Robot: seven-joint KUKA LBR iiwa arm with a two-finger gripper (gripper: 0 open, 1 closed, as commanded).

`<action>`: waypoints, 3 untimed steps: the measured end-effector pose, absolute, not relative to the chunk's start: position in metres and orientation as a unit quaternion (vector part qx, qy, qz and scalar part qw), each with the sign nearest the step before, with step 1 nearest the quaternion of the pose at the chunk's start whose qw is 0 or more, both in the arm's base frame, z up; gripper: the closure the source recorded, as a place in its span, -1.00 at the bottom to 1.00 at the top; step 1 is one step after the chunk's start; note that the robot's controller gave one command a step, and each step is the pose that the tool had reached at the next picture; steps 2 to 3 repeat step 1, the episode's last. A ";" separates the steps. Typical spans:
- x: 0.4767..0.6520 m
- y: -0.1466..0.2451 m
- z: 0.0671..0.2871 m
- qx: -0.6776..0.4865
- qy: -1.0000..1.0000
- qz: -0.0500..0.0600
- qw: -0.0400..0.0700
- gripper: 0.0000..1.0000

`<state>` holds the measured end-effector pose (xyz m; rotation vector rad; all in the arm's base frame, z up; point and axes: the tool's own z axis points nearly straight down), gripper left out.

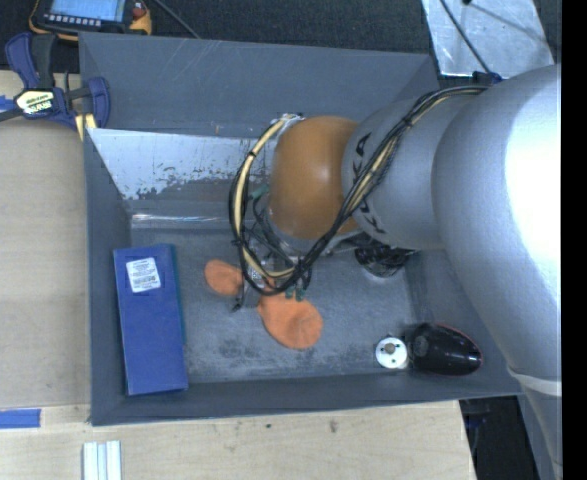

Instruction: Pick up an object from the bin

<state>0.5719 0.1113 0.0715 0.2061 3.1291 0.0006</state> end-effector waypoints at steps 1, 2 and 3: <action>0.577 0.109 0.122 0.063 0.998 0.000 -0.002 1.00; 0.577 0.109 0.122 0.063 0.998 0.000 -0.002 1.00; 0.577 0.109 0.122 0.063 0.998 0.000 -0.002 1.00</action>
Offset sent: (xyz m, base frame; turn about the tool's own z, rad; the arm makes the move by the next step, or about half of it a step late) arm -0.0129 -0.0540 0.0196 -0.0430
